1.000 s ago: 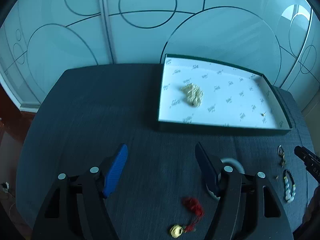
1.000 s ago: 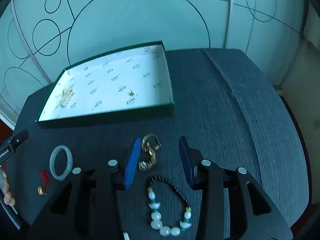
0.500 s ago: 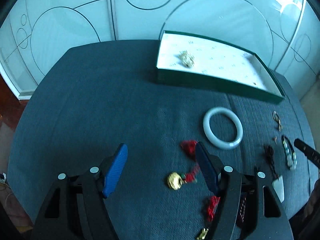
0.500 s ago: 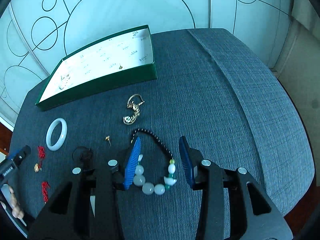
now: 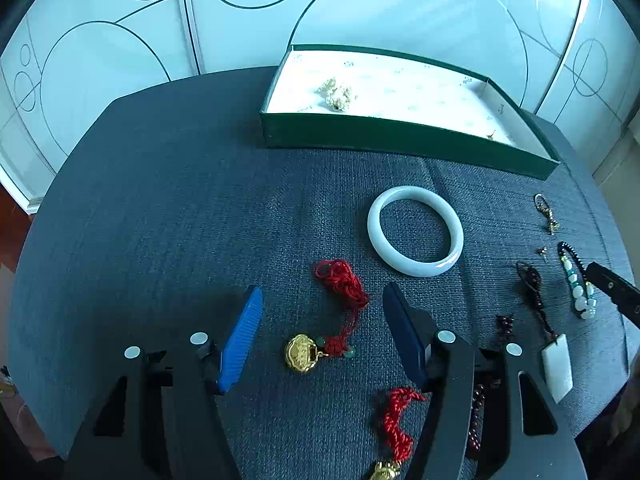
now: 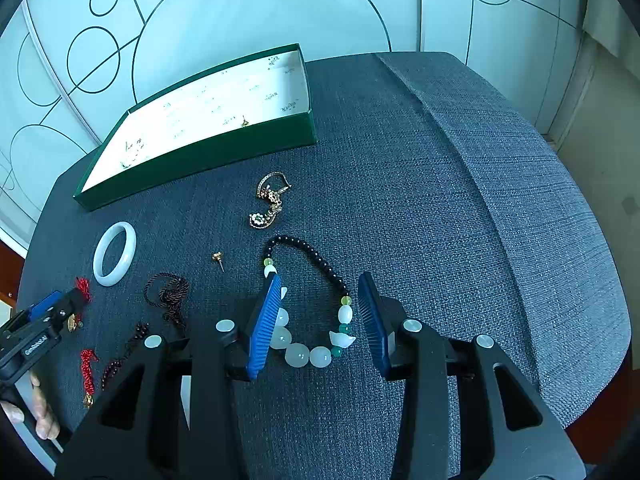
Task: Organize jewelry
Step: 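Grasp the red-tasseled gold charm with the left tool while the right tool grasps the gold pendant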
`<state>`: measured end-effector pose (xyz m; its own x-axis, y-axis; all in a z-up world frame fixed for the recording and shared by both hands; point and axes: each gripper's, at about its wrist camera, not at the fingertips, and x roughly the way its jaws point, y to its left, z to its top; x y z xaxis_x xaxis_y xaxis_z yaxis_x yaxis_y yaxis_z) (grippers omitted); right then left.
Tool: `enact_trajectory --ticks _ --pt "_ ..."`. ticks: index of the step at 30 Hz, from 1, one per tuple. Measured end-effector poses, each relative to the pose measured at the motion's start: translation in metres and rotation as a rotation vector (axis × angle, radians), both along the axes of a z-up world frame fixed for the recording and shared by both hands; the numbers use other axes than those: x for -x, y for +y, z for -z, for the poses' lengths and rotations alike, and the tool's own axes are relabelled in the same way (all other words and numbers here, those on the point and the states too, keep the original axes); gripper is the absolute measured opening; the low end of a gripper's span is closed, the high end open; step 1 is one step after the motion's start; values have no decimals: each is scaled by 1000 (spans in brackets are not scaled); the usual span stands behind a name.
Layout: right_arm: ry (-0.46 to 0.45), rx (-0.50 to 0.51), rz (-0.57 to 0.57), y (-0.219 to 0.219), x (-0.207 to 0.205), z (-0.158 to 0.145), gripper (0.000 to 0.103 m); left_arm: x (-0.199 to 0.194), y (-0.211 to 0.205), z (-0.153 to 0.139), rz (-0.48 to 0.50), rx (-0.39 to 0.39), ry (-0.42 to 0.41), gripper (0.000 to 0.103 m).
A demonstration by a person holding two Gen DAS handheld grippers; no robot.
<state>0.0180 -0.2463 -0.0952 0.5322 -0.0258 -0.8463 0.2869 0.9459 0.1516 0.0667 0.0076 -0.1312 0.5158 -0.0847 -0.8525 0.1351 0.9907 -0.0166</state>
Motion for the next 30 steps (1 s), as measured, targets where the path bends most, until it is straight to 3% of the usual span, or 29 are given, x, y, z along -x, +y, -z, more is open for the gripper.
enact_trajectory --ticks 3,8,10,13,30 --pt "3 -1 -1 0 -2 2 40 -2 -3 5 -5 -21 -2 61" --pt "4 -4 -2 0 -3 4 40 -6 -8 9 -7 -63 -24 44" --pt "4 -4 -2 0 -4 4 40 -6 -9 9 -2 -75 -37 26" --pt "5 -6 -2 1 -4 4 40 -5 -11 9 6 -95 -53 14" --pt "-2 -16 -16 11 -36 3 40 -39 22 -10 -68 -92 -88 11"
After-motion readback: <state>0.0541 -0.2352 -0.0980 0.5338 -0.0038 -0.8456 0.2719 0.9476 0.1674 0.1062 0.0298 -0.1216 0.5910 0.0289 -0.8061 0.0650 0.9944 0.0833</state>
